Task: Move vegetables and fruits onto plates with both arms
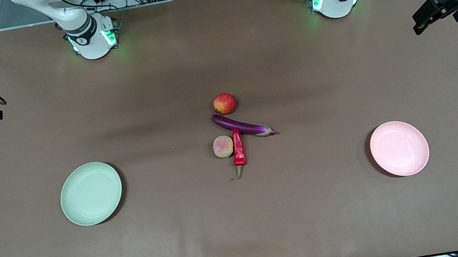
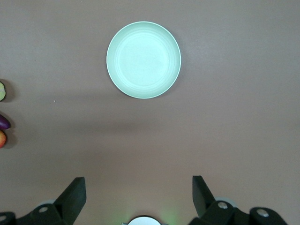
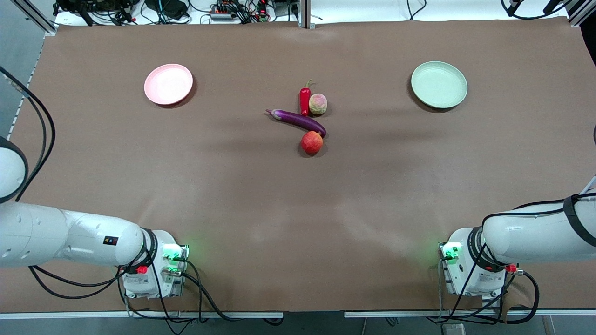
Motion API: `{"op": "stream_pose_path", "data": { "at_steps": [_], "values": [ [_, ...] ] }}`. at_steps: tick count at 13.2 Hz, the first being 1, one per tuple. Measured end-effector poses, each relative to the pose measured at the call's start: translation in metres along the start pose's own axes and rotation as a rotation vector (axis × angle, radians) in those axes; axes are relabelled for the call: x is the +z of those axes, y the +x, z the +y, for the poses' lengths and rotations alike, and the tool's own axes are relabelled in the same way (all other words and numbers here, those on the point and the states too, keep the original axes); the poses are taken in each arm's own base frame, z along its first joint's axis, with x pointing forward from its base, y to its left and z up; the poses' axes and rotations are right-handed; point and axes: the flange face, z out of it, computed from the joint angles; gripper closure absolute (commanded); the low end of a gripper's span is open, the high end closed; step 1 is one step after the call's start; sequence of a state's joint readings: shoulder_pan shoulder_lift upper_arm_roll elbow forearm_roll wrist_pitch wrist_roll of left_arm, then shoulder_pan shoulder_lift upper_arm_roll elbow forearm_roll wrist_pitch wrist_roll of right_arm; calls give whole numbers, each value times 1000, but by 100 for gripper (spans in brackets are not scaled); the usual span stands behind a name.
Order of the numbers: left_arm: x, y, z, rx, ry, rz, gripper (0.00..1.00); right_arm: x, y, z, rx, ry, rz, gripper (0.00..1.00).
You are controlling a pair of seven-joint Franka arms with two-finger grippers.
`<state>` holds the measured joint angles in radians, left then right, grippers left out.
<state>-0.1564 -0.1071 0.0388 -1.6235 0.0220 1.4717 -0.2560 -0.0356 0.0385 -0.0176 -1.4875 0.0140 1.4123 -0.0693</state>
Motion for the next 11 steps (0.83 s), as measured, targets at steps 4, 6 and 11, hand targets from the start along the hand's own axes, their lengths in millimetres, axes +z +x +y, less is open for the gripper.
{"op": "stream_pose_path", "data": {
  "at_steps": [4, 6, 11],
  "values": [
    [42, -2, 42, -92, -36, -39, 0, 2, 2, -1, -1, 0, -4, 0],
    [79, -2, 91, -121, -29, -29, 0, 4, 3, -2, -4, 1, -5, 0],
    [203, -12, 227, -383, -42, -61, 0, 37, 34, -29, -49, 44, -18, 0]
  ]
}}
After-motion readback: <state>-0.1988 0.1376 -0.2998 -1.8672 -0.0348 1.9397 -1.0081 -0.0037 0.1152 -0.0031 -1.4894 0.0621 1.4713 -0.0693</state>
